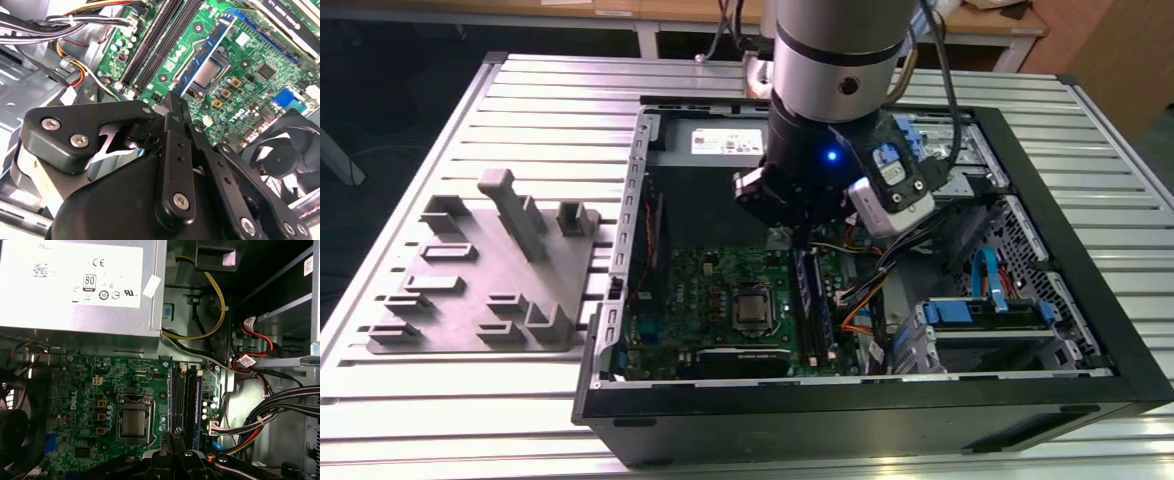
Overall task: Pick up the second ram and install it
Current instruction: 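Insert the second ram into the second slot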
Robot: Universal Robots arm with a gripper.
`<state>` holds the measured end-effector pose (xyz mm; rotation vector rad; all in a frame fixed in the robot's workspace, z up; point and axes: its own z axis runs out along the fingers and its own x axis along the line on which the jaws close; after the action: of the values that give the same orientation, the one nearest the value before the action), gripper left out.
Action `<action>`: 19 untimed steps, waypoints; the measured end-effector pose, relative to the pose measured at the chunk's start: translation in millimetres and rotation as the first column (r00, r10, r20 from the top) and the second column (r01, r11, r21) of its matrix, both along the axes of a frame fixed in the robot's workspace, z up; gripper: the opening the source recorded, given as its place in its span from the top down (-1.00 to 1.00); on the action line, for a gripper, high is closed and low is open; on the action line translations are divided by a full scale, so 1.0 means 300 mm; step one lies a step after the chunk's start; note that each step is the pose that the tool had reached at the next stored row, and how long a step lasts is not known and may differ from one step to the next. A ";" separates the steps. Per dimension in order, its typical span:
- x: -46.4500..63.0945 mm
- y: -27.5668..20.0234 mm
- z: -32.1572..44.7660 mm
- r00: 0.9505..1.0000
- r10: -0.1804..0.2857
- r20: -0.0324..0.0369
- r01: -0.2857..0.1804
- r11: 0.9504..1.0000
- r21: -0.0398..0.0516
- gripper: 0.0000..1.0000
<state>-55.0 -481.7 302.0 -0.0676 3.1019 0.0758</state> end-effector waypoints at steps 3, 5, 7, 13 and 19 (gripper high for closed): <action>0.000 -0.001 -0.017 1.000 -0.005 0.000 0.005 1.000 0.000 0.84; 0.000 -0.006 -0.029 1.000 -0.006 0.000 0.006 1.000 0.000 0.84; 0.000 -0.011 -0.041 1.000 -0.012 0.000 0.012 1.000 0.000 0.84; 0.000 -0.020 -0.068 0.999 -0.032 0.000 0.032 0.999 0.000 0.84; -0.001 -0.020 -0.069 0.999 -0.035 0.000 0.035 0.999 0.000 0.84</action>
<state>-55.1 -487.7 281.3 -0.0133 3.1015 0.0750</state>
